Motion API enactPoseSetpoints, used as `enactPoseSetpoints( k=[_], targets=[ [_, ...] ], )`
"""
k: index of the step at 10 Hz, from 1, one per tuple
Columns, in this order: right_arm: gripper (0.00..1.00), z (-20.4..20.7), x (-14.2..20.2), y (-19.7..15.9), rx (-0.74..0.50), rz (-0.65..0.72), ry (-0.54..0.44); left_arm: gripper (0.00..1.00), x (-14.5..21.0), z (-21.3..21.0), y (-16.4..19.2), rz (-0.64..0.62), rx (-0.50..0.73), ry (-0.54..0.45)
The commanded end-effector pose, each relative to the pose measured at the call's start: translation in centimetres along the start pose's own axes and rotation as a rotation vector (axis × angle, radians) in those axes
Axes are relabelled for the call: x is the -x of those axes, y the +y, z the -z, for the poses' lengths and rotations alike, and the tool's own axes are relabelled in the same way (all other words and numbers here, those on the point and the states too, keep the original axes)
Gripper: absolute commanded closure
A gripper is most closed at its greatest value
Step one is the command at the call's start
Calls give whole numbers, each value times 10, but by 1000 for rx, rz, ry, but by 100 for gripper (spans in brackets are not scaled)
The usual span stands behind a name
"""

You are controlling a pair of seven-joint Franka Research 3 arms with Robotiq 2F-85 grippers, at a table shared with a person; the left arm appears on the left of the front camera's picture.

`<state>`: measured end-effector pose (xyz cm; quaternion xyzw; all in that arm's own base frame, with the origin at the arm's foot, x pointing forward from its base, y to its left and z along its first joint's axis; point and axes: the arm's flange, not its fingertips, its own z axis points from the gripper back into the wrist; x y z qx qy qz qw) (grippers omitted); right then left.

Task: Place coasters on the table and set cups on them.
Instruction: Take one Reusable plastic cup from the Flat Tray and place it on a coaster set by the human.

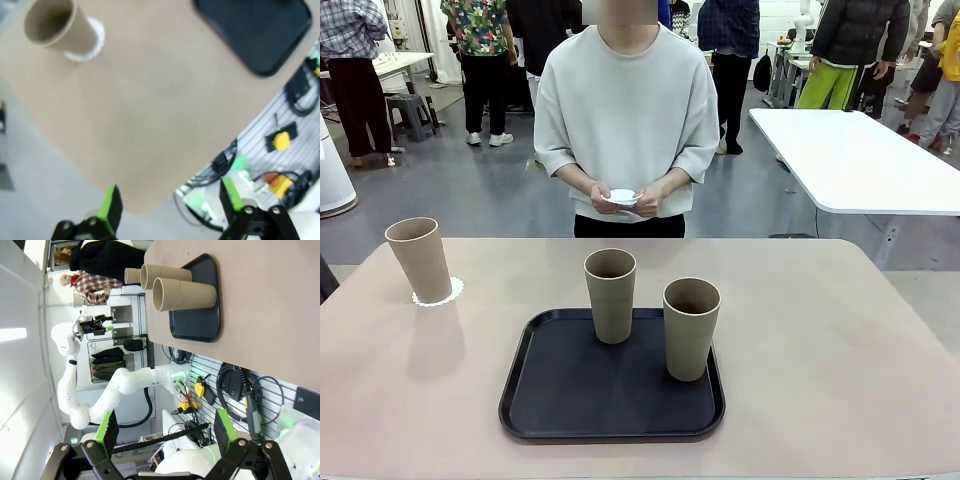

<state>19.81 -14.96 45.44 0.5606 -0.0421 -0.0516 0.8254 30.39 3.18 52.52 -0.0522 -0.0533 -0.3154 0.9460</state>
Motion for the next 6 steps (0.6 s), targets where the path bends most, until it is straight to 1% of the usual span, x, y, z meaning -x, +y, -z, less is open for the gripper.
enactPoseSetpoints(
  k=[1,2,3,4,5,6],
  targets=[
    [0,-1,0,0,-15,-4,1,0,3,8,-21,62,64,52],
    [0,-1,0,0,-15,-4,1,0,0,0,0,0,0,0],
    [0,-1,0,0,-15,-4,1,0,2,7,-10,1,13,32],
    [0,-1,0,0,-15,-4,1,0,12,-1,14,-96,366,-158],
    [0,-1,0,0,-15,-4,1,0,26,-3,45,-198,695,-280],
    [0,-1,0,0,-15,-4,1,0,43,3,72,-255,873,-372]
  ],
)
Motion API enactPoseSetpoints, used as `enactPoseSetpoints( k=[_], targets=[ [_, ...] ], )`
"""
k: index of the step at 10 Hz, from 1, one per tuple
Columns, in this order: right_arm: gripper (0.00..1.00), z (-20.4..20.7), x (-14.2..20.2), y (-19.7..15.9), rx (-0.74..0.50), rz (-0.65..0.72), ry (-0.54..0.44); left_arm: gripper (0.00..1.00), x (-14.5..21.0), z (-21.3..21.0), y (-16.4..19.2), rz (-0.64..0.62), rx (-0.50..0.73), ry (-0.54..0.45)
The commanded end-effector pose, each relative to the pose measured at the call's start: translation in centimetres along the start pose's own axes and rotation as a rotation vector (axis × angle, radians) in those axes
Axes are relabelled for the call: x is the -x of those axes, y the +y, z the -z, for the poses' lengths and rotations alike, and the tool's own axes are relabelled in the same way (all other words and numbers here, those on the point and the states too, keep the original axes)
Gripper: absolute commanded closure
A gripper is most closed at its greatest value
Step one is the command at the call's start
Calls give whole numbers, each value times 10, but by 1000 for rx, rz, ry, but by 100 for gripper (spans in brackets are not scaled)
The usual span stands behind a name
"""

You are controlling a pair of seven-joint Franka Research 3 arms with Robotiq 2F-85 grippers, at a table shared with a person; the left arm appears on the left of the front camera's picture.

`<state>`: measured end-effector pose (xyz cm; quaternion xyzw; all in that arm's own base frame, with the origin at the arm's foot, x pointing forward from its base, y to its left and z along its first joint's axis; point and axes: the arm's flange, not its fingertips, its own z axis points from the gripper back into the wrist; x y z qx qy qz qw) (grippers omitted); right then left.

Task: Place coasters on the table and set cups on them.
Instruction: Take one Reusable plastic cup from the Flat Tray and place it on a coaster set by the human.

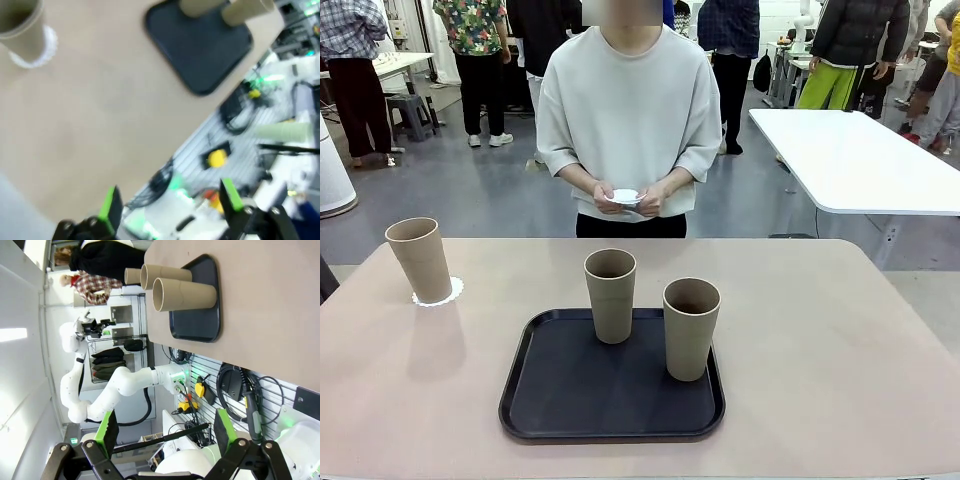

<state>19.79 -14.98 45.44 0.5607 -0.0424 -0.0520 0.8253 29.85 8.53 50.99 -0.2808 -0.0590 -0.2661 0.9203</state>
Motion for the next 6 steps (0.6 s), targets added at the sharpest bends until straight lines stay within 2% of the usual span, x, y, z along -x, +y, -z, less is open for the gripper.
enactPoseSetpoints(
  k=[1,2,3,5,6],
  targets=[
    [0,-1,0,0,-14,-5,1,0,16,-21,50,-175,570,-249],
    [0,-1,0,0,-14,-5,1,0,24,-21,66,-208,616,-289],
    [0,-1,0,0,-14,-5,1,0,40,-10,79,-243,632,-385],
    [0,-1,0,0,-14,-5,1,0,57,-11,109,-300,664,-475],
    [0,-1,0,0,-14,-5,1,0,71,-16,123,-320,664,-486]
  ],
)
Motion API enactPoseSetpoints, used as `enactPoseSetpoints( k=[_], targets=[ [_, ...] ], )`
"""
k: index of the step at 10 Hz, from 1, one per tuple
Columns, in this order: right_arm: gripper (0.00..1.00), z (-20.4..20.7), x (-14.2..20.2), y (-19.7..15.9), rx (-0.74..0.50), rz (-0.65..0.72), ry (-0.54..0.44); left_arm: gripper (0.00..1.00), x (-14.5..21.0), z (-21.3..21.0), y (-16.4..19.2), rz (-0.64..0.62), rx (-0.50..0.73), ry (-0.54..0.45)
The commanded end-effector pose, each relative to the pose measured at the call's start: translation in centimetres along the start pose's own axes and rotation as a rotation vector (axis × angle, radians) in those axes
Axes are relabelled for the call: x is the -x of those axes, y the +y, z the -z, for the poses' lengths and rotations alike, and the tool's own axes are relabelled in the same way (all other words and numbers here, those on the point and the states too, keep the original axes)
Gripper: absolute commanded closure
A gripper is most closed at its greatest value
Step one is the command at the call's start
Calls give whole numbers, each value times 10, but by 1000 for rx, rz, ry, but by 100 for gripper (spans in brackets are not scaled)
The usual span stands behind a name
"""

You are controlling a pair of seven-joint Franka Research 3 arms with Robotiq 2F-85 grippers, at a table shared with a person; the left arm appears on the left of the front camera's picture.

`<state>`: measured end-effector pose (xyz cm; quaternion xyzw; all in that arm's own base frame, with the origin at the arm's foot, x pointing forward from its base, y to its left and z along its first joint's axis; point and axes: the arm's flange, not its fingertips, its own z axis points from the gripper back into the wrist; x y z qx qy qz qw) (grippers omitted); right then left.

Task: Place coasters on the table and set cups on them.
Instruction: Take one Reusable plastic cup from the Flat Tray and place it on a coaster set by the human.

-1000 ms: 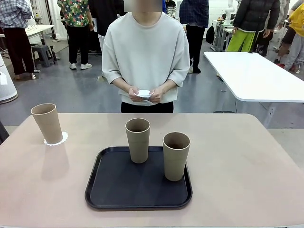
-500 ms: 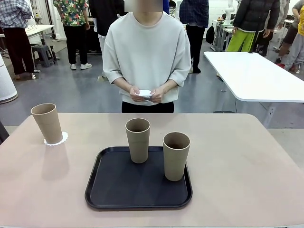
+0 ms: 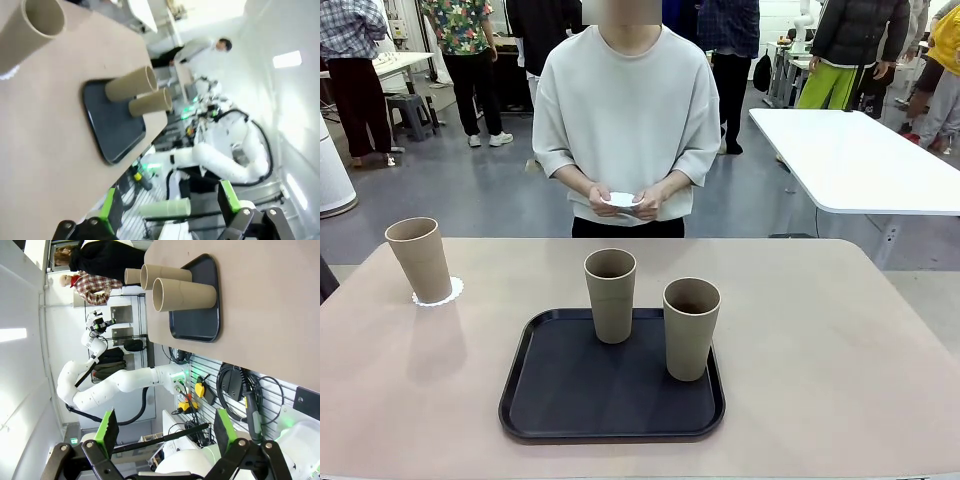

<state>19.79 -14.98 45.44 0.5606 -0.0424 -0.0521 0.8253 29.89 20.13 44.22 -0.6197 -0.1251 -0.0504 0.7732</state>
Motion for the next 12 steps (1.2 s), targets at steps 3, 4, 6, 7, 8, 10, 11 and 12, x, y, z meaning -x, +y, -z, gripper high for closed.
enactPoseSetpoints(
  k=[3,4,6,7,8,10,11,12],
  targets=[
    [0,0,0,0,-14,-5,2,0,-3,-45,16,4,-58,11],
    [0,0,0,0,-14,-5,2,0,-6,-59,13,13,-73,24],
    [0,0,0,0,-14,-5,2,0,-4,-71,15,21,-81,18],
    [0,0,0,0,-14,-5,2,0,-5,-72,17,21,-77,25],
    [0,0,0,0,-14,-5,2,0,-4,-71,19,24,-73,36],
    [0,0,0,0,-14,-5,2,0,-1,-67,23,39,-64,73],
    [0,0,0,0,-14,-5,2,0,-5,-67,19,4,-80,17],
    [0,0,0,0,-14,-5,2,0,-5,-67,19,4,-80,17]
  ],
)
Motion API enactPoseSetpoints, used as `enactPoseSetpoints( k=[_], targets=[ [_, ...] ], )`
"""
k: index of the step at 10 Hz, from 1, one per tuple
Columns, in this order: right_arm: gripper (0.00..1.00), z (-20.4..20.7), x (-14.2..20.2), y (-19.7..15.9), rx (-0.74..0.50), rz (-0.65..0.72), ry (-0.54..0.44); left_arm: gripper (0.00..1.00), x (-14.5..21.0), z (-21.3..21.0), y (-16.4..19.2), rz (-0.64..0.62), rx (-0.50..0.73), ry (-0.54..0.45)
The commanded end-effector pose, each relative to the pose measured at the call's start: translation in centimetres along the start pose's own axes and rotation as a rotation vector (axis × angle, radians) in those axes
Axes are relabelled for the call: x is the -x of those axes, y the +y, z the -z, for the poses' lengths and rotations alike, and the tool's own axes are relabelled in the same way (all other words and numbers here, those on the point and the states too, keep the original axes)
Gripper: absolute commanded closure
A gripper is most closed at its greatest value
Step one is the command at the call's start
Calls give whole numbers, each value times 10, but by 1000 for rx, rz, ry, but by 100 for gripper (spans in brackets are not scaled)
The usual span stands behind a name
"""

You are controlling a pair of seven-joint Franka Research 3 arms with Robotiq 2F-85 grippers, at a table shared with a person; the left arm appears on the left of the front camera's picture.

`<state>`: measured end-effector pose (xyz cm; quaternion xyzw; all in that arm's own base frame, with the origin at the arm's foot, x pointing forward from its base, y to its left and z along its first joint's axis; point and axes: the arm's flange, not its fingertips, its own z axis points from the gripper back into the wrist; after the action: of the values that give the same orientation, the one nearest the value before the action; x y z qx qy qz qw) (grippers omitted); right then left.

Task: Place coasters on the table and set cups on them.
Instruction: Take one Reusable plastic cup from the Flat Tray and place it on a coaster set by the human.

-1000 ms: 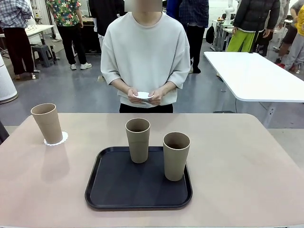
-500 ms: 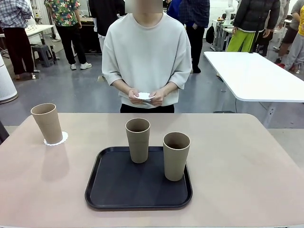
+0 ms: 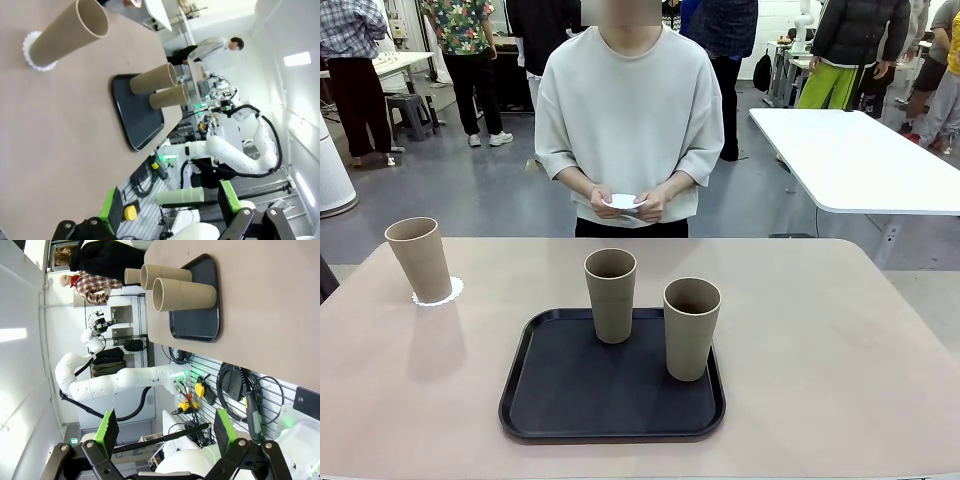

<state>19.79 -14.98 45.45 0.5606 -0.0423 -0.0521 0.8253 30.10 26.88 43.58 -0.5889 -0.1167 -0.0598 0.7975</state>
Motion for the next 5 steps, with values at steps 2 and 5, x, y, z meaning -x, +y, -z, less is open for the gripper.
enactPoseSetpoints(
  k=[2,5],
  targets=[
    [0,0,0,0,-14,-5,2,0,0,-4,-3,-6,-6,-17],
    [0,0,0,0,-14,-5,2,0,0,-4,-3,-6,-6,-17]
  ],
)
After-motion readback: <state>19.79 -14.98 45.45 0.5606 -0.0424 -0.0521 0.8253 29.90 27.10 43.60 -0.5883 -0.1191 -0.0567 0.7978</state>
